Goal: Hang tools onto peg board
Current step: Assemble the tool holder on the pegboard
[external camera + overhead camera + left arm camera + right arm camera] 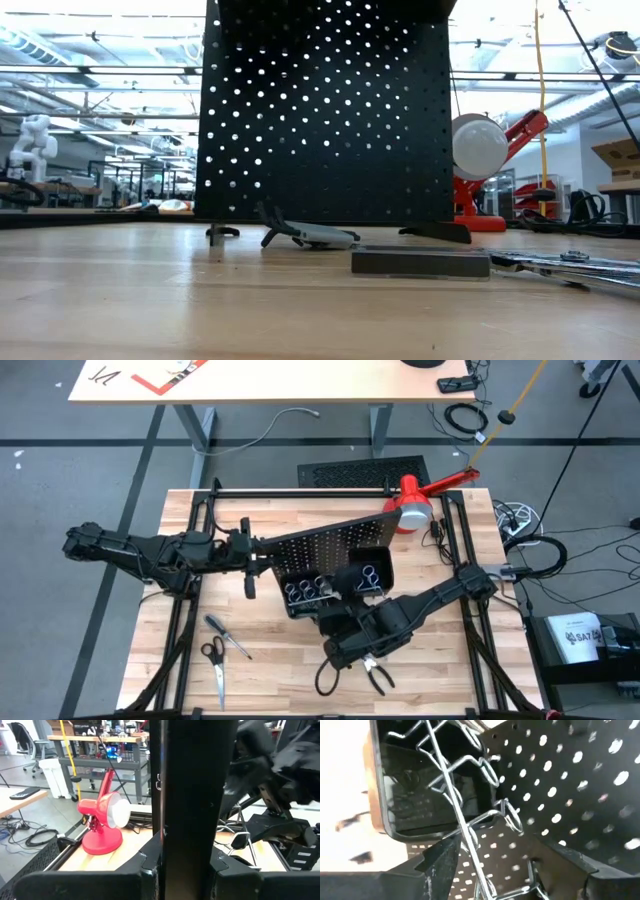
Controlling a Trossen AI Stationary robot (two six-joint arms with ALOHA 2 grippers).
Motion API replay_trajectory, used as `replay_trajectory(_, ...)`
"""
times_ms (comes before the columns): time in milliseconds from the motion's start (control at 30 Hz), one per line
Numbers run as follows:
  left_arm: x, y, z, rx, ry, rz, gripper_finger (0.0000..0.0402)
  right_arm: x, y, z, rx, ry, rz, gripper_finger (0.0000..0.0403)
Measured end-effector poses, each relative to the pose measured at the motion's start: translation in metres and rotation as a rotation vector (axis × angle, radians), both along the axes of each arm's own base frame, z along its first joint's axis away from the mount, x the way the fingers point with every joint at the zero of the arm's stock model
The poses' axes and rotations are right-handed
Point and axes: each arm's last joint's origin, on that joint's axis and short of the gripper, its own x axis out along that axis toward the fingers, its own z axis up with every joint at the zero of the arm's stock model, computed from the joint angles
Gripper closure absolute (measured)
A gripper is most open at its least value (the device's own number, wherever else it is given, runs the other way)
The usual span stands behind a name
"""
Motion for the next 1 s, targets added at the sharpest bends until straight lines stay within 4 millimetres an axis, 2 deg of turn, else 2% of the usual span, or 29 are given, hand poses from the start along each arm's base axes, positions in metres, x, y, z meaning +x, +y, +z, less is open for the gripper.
replay_trajectory(100,0.000,0.000,0.000,0.000,-0.001,0.001,0.0332,0.003,-0.009,0.001,0.106,-0.082,-0.100,0.0153)
replay_trajectory(267,0.000,0.000,0.000,0.000,-0.001,0.001,0.0332,0.005,-0.014,0.000,0.181,-0.149,-0.176,0.0136)
replay_trajectory(433,0.000,0.000,0.000,0.001,-0.002,0.000,0.0332,0.007,-0.020,0.000,0.337,-0.098,-0.166,0.0122)
replay_trajectory(767,0.000,0.000,0.000,0.001,-0.003,0.001,0.0332,0.007,-0.024,0.002,0.307,-0.072,-0.140,0.0129)
replay_trajectory(867,0.000,0.000,0.000,0.000,-0.004,0.002,0.0332,0.006,-0.024,0.003,0.194,-0.096,-0.148,0.0130)
replay_trajectory(1000,0.000,0.001,0.000,0.000,-0.004,0.007,0.0332,0.005,-0.020,0.002,0.048,0.004,-0.052,0.0130)
